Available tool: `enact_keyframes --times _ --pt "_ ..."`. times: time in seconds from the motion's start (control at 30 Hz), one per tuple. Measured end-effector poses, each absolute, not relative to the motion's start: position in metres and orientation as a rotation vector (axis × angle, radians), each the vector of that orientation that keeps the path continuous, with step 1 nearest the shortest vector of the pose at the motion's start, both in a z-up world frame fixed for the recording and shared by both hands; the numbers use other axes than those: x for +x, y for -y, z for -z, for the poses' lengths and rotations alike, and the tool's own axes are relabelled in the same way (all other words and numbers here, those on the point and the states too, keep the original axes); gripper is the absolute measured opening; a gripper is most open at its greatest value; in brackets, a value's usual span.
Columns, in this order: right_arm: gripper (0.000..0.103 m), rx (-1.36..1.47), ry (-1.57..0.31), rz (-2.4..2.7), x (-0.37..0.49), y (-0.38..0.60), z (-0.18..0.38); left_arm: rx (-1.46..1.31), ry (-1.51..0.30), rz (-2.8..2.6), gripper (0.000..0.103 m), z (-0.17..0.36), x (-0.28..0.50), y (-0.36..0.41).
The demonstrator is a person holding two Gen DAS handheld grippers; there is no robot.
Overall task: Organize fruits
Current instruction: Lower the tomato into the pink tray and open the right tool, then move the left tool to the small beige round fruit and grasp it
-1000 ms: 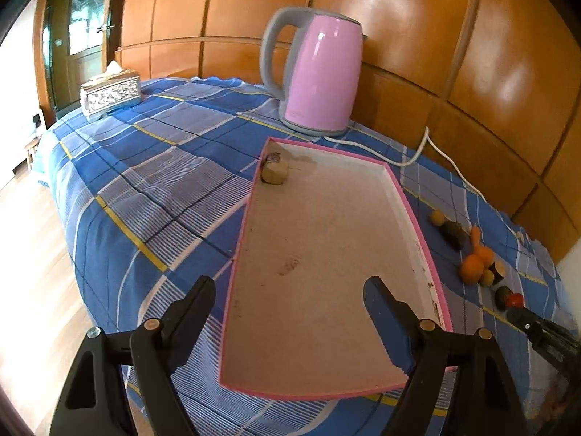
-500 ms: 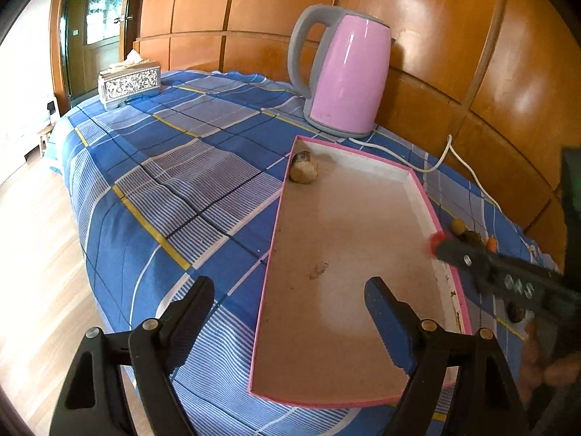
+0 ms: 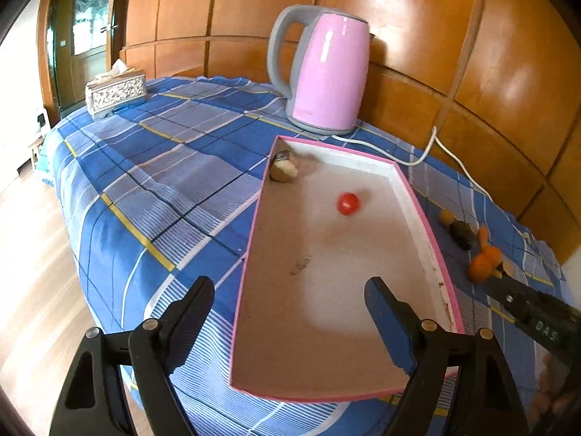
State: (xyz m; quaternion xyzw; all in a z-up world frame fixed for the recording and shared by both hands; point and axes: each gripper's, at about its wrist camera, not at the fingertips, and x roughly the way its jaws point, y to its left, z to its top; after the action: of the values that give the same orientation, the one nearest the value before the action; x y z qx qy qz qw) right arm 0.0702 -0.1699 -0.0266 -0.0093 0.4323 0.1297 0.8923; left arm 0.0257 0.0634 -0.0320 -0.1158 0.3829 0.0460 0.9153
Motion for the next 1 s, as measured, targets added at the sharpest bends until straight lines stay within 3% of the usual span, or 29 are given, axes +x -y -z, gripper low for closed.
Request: enact_keyframes --times 0.27,1.0 --pt "0.049 -0.011 -0.844 -0.023 0.035 0.237 0.027 -0.19 -0.781 -0.048 0.085 0.024 0.019 -0.044" --pt "0.057 0.097 -0.807 0.29 -0.005 0.337 0.052 -0.069 -0.789 0.059 0.086 0.016 0.009 0.002"
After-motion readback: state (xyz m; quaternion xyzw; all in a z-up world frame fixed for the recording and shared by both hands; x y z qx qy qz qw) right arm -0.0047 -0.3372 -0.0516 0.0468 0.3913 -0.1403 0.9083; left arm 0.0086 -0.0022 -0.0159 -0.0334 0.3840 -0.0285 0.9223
